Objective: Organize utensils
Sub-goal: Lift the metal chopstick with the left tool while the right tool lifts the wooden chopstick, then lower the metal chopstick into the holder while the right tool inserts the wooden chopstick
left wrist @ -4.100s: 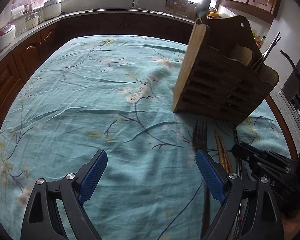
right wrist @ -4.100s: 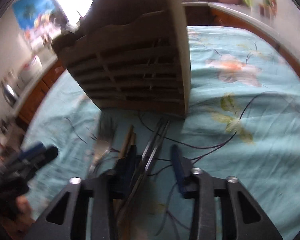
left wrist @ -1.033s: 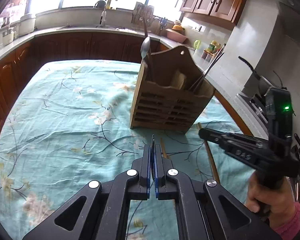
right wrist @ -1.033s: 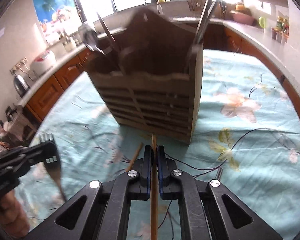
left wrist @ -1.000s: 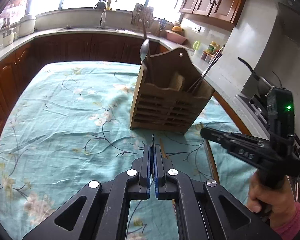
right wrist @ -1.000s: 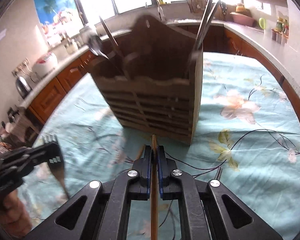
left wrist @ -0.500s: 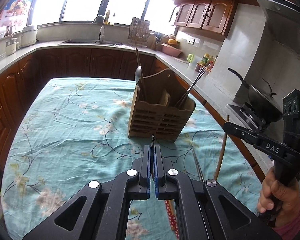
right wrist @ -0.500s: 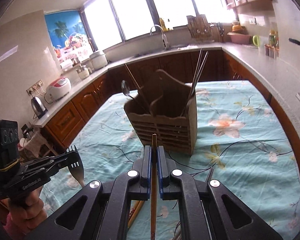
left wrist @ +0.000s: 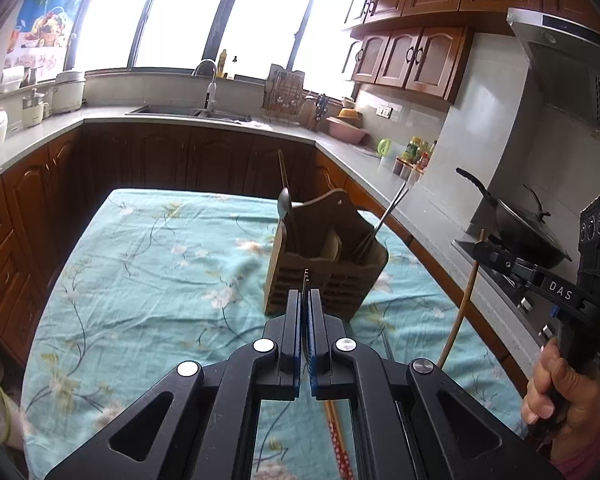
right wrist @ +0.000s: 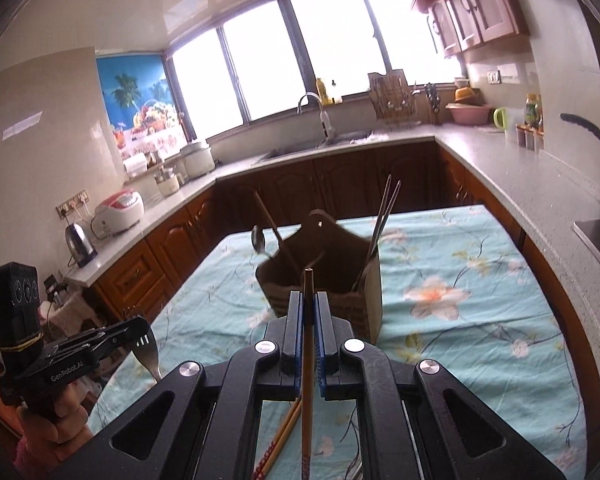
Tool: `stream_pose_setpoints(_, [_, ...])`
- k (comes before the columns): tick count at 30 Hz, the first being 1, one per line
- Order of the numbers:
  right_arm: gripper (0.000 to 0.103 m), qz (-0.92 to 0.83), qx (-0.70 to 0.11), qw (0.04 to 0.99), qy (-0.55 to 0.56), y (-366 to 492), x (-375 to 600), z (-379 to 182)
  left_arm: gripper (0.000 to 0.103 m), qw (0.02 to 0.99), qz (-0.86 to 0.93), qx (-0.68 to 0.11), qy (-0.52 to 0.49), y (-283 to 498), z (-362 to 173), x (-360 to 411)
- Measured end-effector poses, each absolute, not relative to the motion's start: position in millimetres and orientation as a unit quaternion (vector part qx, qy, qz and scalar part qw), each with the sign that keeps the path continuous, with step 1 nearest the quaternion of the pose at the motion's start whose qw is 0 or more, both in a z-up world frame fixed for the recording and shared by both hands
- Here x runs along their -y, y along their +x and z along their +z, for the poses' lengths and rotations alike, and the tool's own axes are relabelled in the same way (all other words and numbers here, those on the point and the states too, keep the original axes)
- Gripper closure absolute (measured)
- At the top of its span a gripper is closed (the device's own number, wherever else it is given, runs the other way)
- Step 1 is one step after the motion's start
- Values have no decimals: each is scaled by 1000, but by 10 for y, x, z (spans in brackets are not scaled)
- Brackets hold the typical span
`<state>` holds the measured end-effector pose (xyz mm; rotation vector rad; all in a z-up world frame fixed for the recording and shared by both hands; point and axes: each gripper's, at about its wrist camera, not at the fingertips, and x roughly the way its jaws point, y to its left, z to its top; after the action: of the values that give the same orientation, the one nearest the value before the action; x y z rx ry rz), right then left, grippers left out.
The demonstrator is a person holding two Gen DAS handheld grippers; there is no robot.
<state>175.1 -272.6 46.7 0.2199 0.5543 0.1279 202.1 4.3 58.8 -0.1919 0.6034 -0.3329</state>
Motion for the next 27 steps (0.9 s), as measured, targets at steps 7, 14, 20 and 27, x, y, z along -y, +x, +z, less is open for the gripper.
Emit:
stream_pose_setpoints(7, [98, 57, -247, 961, 112, 1841, 2786, 594, 102, 946, -149, -272, -91, 2191, 692, -52])
stream_pose_setpoints(14, [98, 46, -212, 968, 123, 2005, 2884, 765, 102, 962, -115, -232, -84, 2439, 819, 17])
stream_pose_setpoints(20, [98, 39, -155, 978, 137, 2170, 2994, 937, 102, 977, -72, -185, -81, 2709, 916, 124])
stream_pose_setpoints(27, [98, 16, -91, 988, 126, 2399, 3037, 1102, 102, 986, -27, -141, -80, 3015, 829, 380])
